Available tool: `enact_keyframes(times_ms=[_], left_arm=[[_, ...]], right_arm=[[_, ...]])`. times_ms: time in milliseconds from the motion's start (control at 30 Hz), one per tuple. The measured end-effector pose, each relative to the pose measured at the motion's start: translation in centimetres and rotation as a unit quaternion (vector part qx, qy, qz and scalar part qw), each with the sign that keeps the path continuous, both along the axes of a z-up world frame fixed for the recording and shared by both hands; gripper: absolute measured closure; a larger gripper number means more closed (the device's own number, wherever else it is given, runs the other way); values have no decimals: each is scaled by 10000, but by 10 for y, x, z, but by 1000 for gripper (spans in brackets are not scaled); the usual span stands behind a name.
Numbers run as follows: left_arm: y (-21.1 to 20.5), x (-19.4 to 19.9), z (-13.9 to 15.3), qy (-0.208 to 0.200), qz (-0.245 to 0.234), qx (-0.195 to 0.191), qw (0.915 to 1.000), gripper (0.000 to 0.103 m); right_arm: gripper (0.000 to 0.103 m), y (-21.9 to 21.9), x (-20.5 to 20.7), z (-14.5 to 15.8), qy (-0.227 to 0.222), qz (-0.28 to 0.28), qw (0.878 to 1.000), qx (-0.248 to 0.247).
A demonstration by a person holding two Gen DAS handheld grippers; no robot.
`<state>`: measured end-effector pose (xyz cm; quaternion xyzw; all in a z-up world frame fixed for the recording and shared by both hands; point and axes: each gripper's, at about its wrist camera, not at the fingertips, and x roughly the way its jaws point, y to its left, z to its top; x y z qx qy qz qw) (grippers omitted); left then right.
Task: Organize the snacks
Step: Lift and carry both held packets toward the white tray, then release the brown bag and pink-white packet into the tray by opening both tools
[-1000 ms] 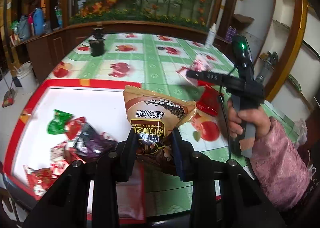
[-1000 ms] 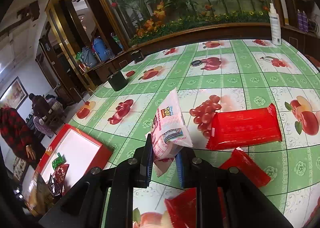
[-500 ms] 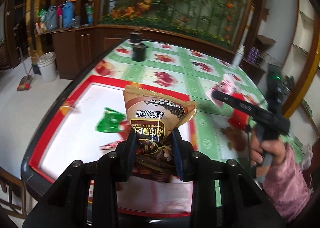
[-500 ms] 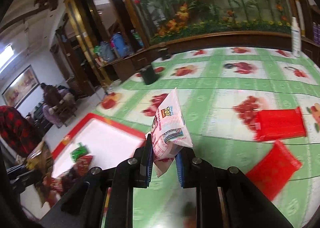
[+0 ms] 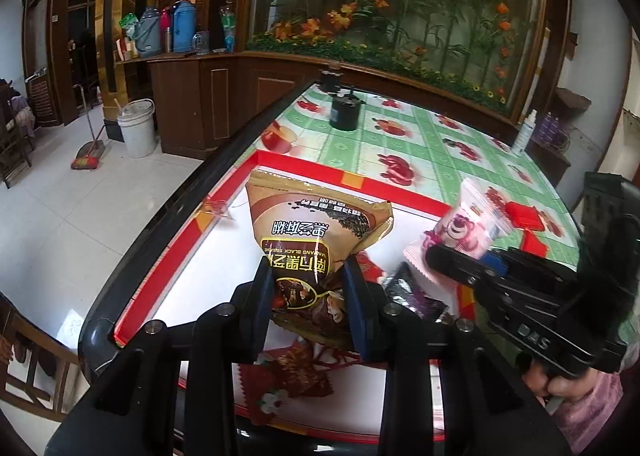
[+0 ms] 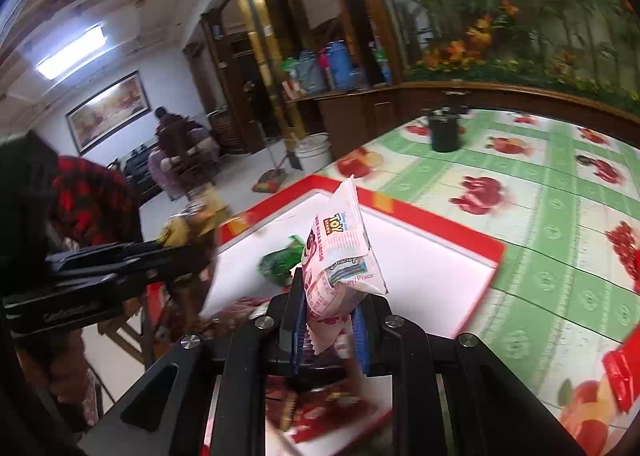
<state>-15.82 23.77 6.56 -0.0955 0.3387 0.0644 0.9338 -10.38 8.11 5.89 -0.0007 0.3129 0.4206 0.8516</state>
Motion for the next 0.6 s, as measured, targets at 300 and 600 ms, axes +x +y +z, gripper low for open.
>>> enact_keyframes(times_ms=[300, 600], left_arm=[[6, 3, -6, 80, 0, -6, 10000, 72], [3, 5, -7, 145, 15, -20, 9999, 72]], right_arm=[[81, 3, -8, 2, -5, 166, 9998, 116], [75, 5, -7, 2, 56, 212, 9998, 3]])
